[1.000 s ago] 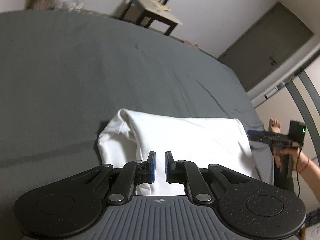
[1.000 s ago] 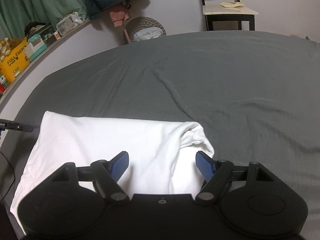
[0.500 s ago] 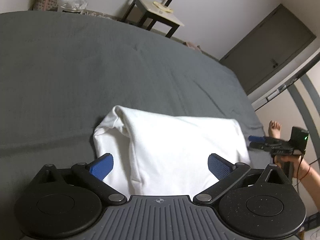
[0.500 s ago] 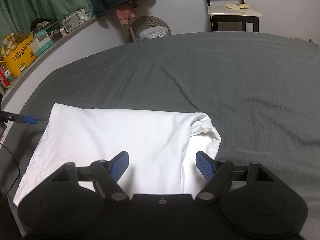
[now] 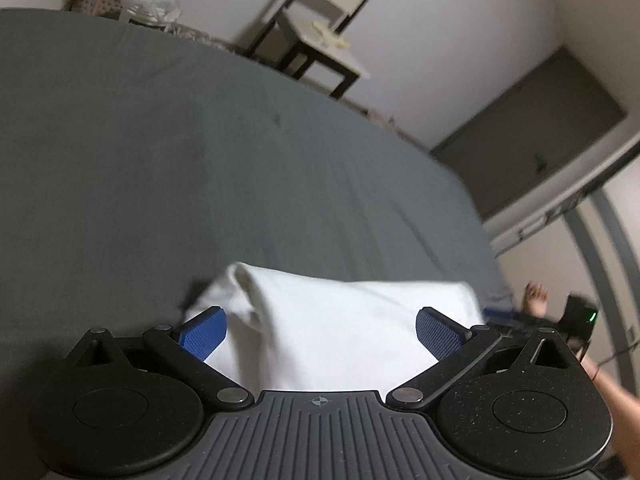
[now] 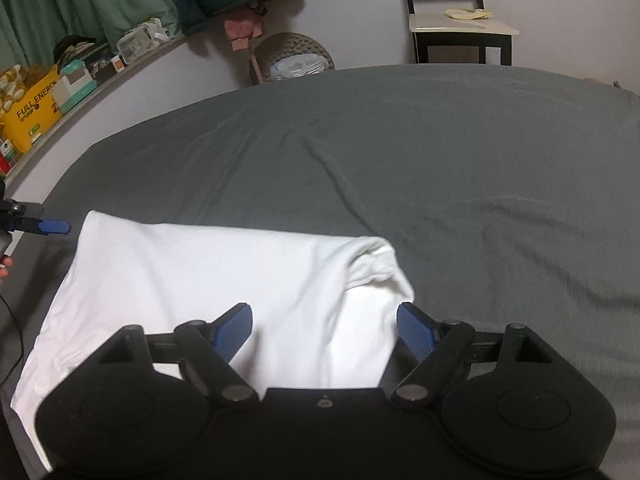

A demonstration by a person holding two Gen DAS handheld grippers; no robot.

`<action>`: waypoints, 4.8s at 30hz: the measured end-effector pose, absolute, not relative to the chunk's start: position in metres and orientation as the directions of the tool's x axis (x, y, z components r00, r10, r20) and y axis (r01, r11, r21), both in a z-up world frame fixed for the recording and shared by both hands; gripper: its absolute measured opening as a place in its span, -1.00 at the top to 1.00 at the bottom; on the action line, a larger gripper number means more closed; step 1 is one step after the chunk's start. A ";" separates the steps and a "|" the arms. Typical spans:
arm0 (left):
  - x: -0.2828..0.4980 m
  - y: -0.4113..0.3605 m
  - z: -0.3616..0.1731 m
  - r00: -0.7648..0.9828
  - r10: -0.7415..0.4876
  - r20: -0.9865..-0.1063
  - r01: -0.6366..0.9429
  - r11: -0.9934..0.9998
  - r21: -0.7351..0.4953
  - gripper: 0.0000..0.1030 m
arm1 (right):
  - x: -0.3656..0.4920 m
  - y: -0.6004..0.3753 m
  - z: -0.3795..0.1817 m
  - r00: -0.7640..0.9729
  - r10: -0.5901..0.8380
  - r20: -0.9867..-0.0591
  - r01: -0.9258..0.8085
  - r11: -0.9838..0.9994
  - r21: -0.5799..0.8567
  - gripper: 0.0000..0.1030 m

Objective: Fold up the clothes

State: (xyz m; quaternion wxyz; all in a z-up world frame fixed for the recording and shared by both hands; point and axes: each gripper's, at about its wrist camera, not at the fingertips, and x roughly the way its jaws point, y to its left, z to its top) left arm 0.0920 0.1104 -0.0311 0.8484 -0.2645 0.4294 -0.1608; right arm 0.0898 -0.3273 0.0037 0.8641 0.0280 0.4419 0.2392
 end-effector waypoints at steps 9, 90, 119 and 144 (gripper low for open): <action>0.143 0.106 -0.030 0.429 -0.466 -0.774 0.227 0.885 -0.407 -1.00 | 0.132 -0.333 -0.005 0.409 0.484 -0.773 -0.424 0.852 0.309 -0.39; 0.160 0.054 0.018 0.765 -0.173 -0.621 0.180 0.982 -0.052 0.70 | 0.187 -0.317 0.052 0.685 0.513 -0.517 -0.429 0.858 0.282 0.73; -0.063 -0.022 -0.008 0.634 -0.315 -0.707 0.576 0.802 0.159 0.70 | -0.035 -0.366 0.010 0.526 0.561 -0.639 -0.671 0.736 0.093 0.73; -0.124 -0.086 0.008 0.784 -0.101 -0.612 0.543 0.588 0.600 -1.00 | -0.039 -0.396 -0.014 0.520 0.659 -0.544 -0.189 0.710 0.679 0.12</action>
